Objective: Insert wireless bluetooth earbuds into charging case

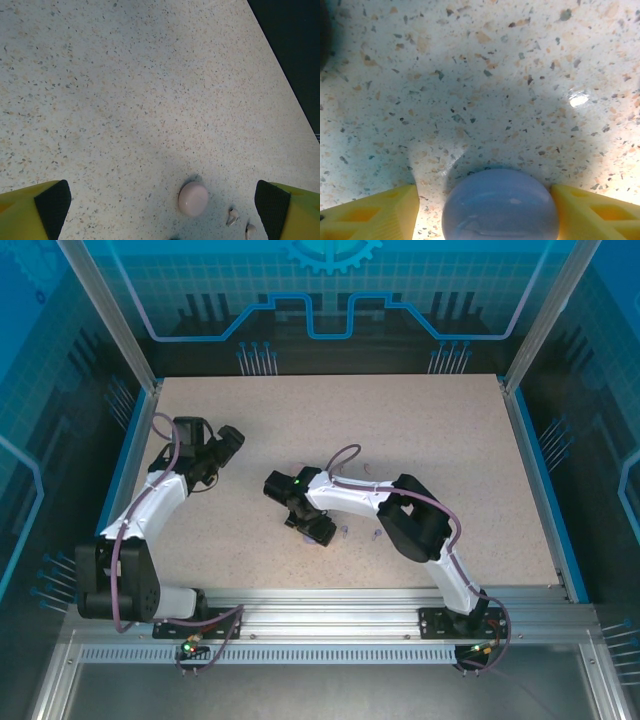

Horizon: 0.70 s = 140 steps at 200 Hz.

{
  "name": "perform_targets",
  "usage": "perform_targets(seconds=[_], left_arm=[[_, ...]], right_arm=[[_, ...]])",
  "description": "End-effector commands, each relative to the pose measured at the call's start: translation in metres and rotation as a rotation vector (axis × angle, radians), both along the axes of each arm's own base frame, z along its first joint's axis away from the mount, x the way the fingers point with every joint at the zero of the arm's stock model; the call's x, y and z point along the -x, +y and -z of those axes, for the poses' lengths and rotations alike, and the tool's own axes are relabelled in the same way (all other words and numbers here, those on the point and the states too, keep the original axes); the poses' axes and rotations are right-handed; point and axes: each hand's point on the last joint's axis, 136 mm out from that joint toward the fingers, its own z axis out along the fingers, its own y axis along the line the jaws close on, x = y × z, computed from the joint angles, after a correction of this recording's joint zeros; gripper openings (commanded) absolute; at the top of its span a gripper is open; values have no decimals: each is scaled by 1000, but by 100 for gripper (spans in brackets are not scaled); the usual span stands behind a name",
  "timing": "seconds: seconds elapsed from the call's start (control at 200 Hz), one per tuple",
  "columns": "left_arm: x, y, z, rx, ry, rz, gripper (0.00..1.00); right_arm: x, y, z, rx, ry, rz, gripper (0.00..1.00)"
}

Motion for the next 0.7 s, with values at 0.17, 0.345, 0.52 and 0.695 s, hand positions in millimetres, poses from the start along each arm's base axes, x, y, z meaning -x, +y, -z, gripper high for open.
perform_targets(seconds=[0.17, 0.345, 0.52, 0.695], left_arm=[[3, -4, -18, 52, -41, 9, 99], [12, -9, -18, 73, -25, 31, 99], [29, -18, -14, 121, -1, 51, 99], [58, -25, -1, 148, 1, 83, 99]], right_arm=[[5, -16, 8, 58, 25, -35, 59], [9, -15, 3, 53, 18, -70, 48], [5, -10, -12, 3, -30, -108, 39], [-2, -9, -29, -42, -72, -135, 39]])
